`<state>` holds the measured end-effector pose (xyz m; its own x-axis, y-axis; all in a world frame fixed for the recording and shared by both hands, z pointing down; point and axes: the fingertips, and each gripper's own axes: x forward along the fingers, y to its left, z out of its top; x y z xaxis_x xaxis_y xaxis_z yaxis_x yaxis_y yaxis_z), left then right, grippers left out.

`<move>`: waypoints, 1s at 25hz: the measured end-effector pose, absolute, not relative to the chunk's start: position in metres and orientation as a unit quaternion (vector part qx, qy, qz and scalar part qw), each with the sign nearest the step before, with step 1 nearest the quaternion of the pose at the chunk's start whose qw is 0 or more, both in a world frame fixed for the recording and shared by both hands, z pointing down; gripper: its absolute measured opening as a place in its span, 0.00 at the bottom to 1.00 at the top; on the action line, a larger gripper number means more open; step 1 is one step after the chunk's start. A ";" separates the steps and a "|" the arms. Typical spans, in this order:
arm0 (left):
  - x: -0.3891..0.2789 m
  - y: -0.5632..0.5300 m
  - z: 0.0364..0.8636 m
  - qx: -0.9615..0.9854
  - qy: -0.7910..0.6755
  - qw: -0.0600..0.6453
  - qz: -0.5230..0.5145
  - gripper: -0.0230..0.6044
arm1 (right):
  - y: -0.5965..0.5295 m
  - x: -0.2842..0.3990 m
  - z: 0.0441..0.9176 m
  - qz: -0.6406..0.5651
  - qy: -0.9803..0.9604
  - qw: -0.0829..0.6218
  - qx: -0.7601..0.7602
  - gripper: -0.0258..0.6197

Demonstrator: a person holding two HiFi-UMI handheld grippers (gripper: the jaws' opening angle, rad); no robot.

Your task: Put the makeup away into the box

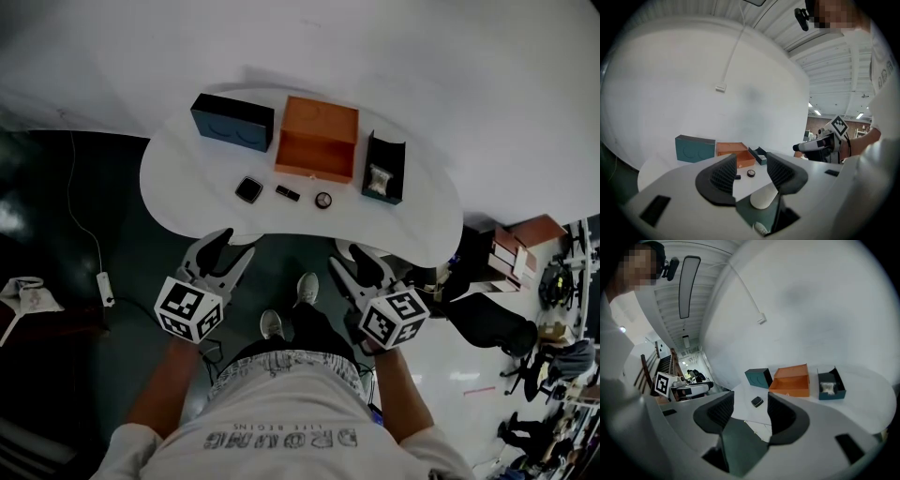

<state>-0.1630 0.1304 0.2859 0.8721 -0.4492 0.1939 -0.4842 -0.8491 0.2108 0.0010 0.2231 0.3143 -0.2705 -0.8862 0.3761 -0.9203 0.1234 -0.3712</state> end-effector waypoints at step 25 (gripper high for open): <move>-0.055 0.009 0.306 0.946 -0.271 0.144 0.108 0.38 | 0.090 0.107 0.342 0.307 -0.764 0.038 0.566 0.41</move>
<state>-0.0554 0.0085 0.3065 0.8304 -0.4807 0.2818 -0.5428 -0.8120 0.2146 0.1070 0.0900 0.3419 -0.3558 -0.8421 0.4053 -0.8883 0.1701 -0.4266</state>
